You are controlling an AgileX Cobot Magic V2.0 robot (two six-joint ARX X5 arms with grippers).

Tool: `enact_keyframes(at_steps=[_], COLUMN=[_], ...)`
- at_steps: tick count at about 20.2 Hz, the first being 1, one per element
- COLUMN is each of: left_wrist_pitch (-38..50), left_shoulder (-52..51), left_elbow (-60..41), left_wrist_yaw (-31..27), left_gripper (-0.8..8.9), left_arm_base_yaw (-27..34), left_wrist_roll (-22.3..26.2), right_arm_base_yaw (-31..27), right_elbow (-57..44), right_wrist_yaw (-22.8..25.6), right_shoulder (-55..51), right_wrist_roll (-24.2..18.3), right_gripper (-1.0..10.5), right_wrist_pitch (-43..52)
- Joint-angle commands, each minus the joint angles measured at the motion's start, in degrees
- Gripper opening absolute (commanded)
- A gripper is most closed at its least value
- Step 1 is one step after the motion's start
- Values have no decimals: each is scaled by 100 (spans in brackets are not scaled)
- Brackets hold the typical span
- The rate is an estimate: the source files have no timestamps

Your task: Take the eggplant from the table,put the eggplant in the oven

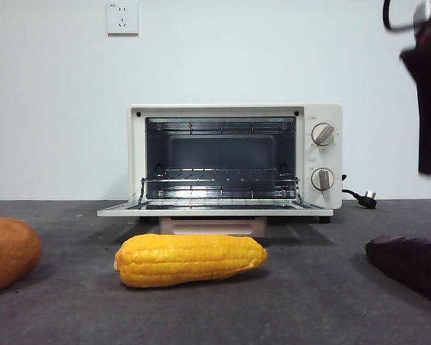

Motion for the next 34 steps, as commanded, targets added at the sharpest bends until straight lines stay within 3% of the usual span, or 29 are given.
enact_keyframes(at_steps=[1,10,15,18,22,25,27,34], left_wrist_pitch=[20,-2,-24,-20,-15,-17,-15,-11], left_shoulder=[-11,-11,-13,-13,-11,-9,13,61], left_elbow=[-20,-20,-20,-20,-20,-20,-20,-20], left_wrist_yaw=[22,22,20,20,17,17,17,17], left_gripper=[-6,-6,-6,-6,-6,-6,-6,-6], left_arm_base_yaw=[-44,-76,-79,-79,-79,-79,-79,-79], left_wrist_roll=[-39,-37,-35,-33,-15,-15,-15,-15], right_arm_base_yaw=[149,660,761,761,763,761,761,761], right_elbow=[-297,-492,-492,-492,-492,-492,-492,-256], right_wrist_yaw=[35,562,846,1078,1075,1075,1075,1073], right_shoulder=[149,905,1268,1298,1298,1296,1294,684], right_wrist_roll=[260,699,850,861,859,857,835,730], right_gripper=[563,555,457,255,119,113,20,-4], right_wrist_pitch=[291,938,1093,1137,1182,1185,1228,833])
